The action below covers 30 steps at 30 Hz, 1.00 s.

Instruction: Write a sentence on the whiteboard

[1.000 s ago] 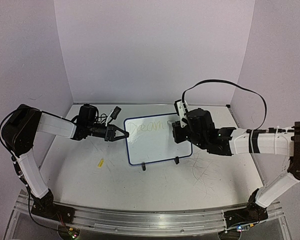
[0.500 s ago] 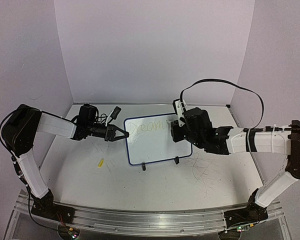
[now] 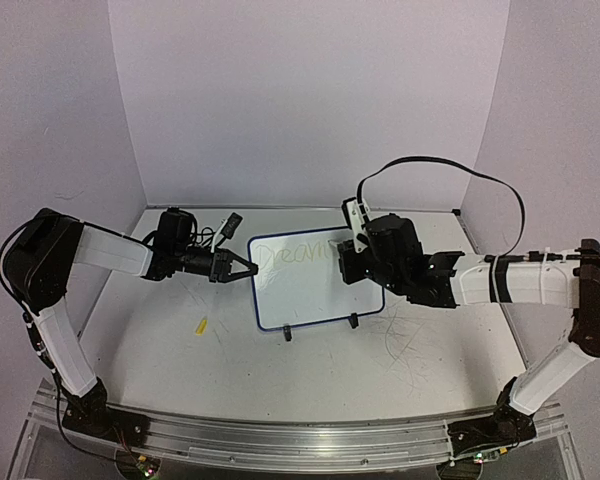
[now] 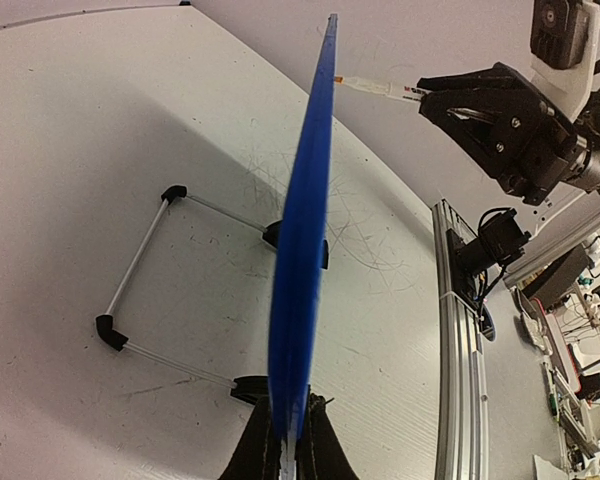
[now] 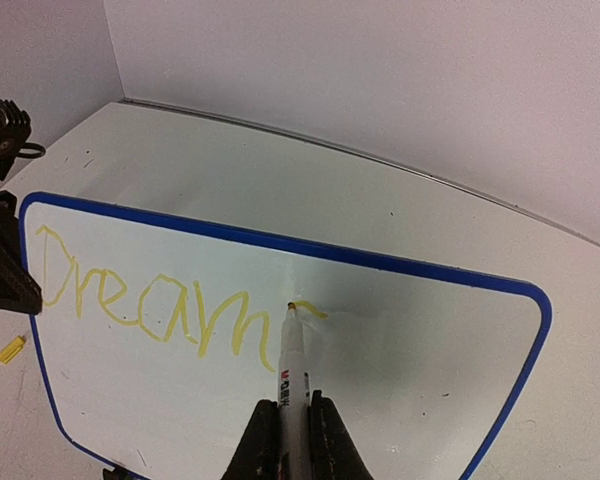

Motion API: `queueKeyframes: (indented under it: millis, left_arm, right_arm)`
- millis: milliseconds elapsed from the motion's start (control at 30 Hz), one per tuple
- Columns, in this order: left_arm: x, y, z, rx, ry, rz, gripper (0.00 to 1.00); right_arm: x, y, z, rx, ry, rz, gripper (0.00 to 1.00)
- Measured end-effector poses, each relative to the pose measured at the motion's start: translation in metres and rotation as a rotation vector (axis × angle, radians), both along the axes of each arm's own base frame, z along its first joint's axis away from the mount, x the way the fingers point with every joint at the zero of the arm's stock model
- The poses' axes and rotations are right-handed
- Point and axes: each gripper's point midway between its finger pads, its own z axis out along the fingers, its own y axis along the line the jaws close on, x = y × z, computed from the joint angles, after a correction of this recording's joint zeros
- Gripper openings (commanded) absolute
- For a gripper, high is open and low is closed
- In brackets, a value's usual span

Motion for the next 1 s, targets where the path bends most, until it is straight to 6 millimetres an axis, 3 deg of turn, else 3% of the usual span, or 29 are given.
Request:
queueKeyframes:
  millis: [533,1000]
  left_arm:
    - [0.0,0.0,0.0,0.0,0.0,0.0,0.0]
    - [-0.001,0.0,-0.001,0.003,0.003,-0.001,0.0]
  right_arm:
    - [-0.003,0.001,-0.005,0.007,0.02,0.01,0.0]
    - [-0.008,-0.013,-0.013,-0.016,0.038,-0.024,0.0]
